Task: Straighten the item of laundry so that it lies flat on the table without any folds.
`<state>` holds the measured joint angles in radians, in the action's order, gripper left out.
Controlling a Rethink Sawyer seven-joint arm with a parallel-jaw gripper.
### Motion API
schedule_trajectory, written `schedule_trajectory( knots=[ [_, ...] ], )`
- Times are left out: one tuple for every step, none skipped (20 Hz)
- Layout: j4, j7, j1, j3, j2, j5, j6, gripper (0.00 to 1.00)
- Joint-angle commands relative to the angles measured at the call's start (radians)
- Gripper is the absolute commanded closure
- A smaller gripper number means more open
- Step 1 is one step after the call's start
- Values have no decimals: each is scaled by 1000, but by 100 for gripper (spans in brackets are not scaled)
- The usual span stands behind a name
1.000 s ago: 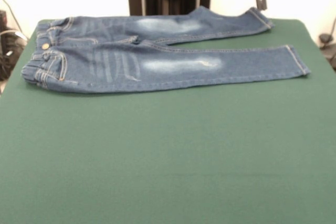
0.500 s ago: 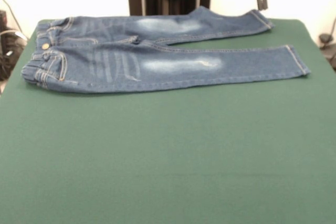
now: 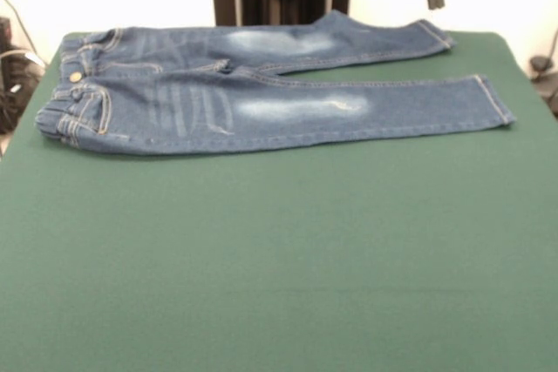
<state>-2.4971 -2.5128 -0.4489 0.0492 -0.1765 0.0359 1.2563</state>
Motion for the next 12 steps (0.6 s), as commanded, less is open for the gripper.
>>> schedule_trajectory(
  knots=[
    [-139, -66, 34, 13, 119, 42, -337, 100],
    [-121, -47, 44, 28, 123, 62, -342, 100],
    [-104, -31, 56, 41, 129, 81, -351, 100],
    [-86, -15, 67, 53, 135, 99, -360, 100],
    [-75, -7, 72, 63, 138, 110, -364, 100],
    [-68, -5, 73, 70, 142, 115, -365, 100],
    [-59, 0, 78, 80, 146, 123, -368, 100],
    [-50, 4, 81, 88, 149, 131, -369, 100],
    [-40, 9, 83, 94, 150, 139, -372, 100],
    [-33, 8, 80, 97, 154, 145, -372, 100],
    [-27, 7, 78, 100, 158, 151, -373, 100],
    [-22, 6, 75, 103, 159, 154, -374, 100]
  ],
)
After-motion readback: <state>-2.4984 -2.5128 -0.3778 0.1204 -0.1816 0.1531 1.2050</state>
